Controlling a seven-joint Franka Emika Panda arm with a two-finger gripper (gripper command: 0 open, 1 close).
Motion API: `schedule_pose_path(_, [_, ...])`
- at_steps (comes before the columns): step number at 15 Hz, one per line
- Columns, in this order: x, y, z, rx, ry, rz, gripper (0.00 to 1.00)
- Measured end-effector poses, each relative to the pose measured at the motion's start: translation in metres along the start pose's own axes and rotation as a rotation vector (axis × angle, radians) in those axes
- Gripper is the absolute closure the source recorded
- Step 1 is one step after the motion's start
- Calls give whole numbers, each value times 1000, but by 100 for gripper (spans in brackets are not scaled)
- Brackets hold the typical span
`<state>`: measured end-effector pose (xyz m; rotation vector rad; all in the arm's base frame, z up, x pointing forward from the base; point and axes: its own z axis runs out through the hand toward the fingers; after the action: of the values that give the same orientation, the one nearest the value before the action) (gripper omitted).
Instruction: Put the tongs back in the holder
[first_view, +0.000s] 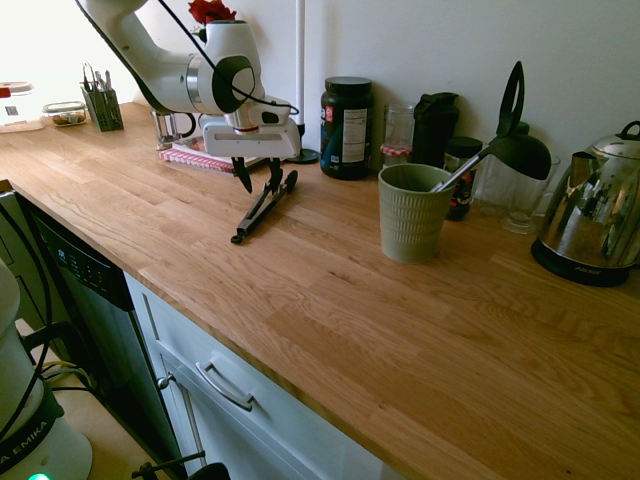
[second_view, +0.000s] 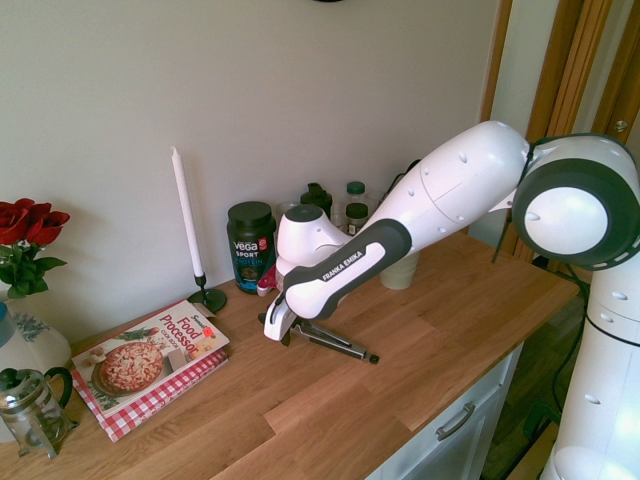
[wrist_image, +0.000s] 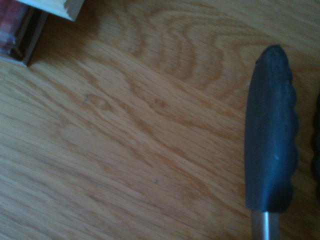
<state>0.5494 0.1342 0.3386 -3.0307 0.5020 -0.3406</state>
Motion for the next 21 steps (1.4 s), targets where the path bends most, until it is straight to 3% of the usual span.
schedule_pose_path(14, [27,8,-4,-4,1,57,100])
schedule_pose_path(16, [45,8,-40,26,11,108,100])
schedule_pose_path(18, [61,9,-105,77,43,156,100])
schedule_pose_path(21, [75,45,-184,123,107,213,100])
